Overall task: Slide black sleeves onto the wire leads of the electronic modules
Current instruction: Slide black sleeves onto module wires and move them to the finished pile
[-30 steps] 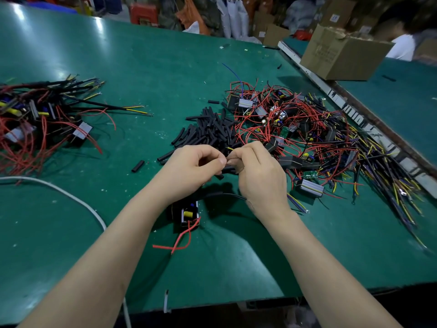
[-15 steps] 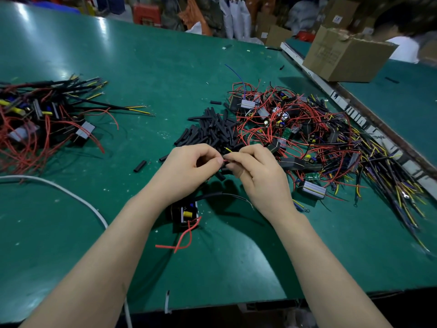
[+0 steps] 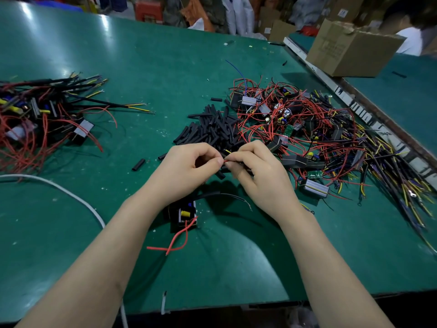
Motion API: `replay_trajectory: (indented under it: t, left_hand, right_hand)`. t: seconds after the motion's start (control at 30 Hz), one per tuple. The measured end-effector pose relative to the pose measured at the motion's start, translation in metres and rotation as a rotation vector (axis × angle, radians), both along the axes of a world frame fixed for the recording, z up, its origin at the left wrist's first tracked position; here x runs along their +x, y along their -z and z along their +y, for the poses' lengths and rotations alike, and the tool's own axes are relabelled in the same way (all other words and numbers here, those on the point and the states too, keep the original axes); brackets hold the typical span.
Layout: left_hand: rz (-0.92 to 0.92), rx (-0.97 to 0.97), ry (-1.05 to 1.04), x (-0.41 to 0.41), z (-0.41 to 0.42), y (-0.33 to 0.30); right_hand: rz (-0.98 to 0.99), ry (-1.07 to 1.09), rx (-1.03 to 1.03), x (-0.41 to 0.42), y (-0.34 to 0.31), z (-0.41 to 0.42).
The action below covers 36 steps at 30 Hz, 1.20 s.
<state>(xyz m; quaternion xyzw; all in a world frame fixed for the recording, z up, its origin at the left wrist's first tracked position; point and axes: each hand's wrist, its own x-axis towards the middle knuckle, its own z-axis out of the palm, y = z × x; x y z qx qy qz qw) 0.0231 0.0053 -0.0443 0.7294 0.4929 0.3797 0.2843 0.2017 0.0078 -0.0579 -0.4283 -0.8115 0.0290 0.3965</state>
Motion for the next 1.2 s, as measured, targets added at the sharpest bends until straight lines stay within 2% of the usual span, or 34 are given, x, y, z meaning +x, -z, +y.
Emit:
replay_trajectory:
  t: [0.3, 0.5, 0.57, 0.7, 1.0, 1.2]
  left_hand:
    - [0.101, 0.042, -0.081, 0.001, -0.001, 0.0]
    - [0.077, -0.012, -0.09, 0.002, 0.004, 0.001]
    - [0.046, -0.037, -0.074, 0.002, 0.004, 0.001]
    - [0.036, -0.038, -0.03, 0.002, 0.002, 0.002]
    - [-0.264, -0.24, -0.004, 0.005, 0.0, -0.005]
    - [-0.378, -0.259, -0.006, 0.007, -0.002, -0.008]
  right_hand:
    - [-0.166, 0.109, 0.04, -0.008, -0.003, -0.007]
    - [-0.208, 0.342, 0.151, -0.027, 0.0, -0.01]
    - [-0.159, 0.297, 0.088, -0.022, 0.002, -0.008]
    - [0.046, 0.061, -0.115, -0.002, -0.002, -0.001]
    - [0.093, 0.001, -0.061, -0.003, -0.001, 0.0]
    - [0.232, -0.05, -0.127, -0.006, -0.005, -0.003]
